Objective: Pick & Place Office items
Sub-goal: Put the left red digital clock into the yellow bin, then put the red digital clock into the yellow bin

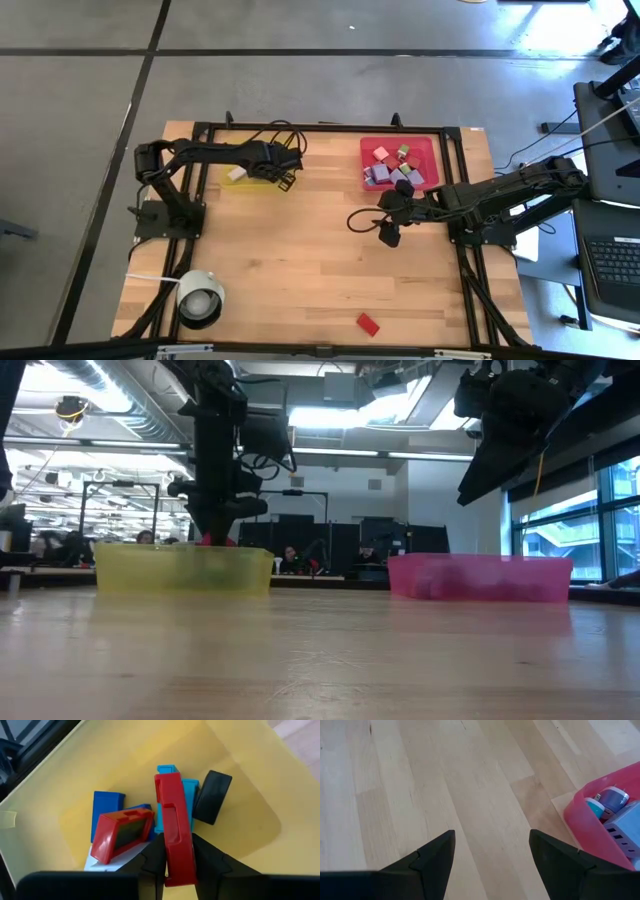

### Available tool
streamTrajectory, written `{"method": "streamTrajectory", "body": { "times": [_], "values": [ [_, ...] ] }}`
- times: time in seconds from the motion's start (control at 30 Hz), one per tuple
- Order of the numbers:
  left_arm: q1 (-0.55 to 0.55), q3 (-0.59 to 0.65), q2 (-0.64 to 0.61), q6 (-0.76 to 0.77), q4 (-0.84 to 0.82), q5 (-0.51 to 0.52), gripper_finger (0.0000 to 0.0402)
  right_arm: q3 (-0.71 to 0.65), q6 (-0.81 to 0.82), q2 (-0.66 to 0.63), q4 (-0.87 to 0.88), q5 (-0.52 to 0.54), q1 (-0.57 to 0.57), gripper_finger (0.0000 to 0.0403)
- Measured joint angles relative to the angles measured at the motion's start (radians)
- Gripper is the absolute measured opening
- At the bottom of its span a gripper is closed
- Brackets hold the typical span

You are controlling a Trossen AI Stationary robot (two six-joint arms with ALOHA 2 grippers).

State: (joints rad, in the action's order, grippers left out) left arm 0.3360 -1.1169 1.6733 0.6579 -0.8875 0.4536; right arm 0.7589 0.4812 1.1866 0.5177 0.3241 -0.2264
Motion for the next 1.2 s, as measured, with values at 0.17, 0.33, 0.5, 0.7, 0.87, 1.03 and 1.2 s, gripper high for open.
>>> {"method": "streamTrajectory", "body": {
  "times": [0.17,0.33,0.5,0.7,0.87,1.03,1.2],
  "values": [
    [0.0,0.0,0.0,0.0,-0.002,0.0,0.0089,0.0,0.0,0.0,0.0,0.0,0.0,0.0258],
    [0.0,0.0,0.0,0.0,-0.002,0.0,0.0117,0.0,0.005,0.0,0.0,0.0,0.0,0.0258],
    [0.0,-0.007,-0.01,0.0,-0.013,-0.007,0.0134,0.0,0.013,0.0,0.0,-0.009,0.0,0.0258],
    [-0.01,-0.094,-0.053,0.001,-0.074,-0.008,0.013,0.0,0.079,0.0,-0.002,-0.108,-0.029,0.0258],
    [-0.076,-0.111,-0.118,0.044,-0.036,-0.009,0.0124,0.0,0.122,0.0,-0.009,-0.133,-0.139,0.0258],
    [-0.187,-0.111,-0.15,0.089,0.007,0.006,0.0124,0.0,0.216,0.003,-0.058,-0.091,-0.297,0.0258],
    [-0.312,-0.111,-0.153,0.09,0.097,0.037,0.0124,0.0,0.275,0.054,-0.183,-0.002,-0.454,0.0258]
  ]
}}
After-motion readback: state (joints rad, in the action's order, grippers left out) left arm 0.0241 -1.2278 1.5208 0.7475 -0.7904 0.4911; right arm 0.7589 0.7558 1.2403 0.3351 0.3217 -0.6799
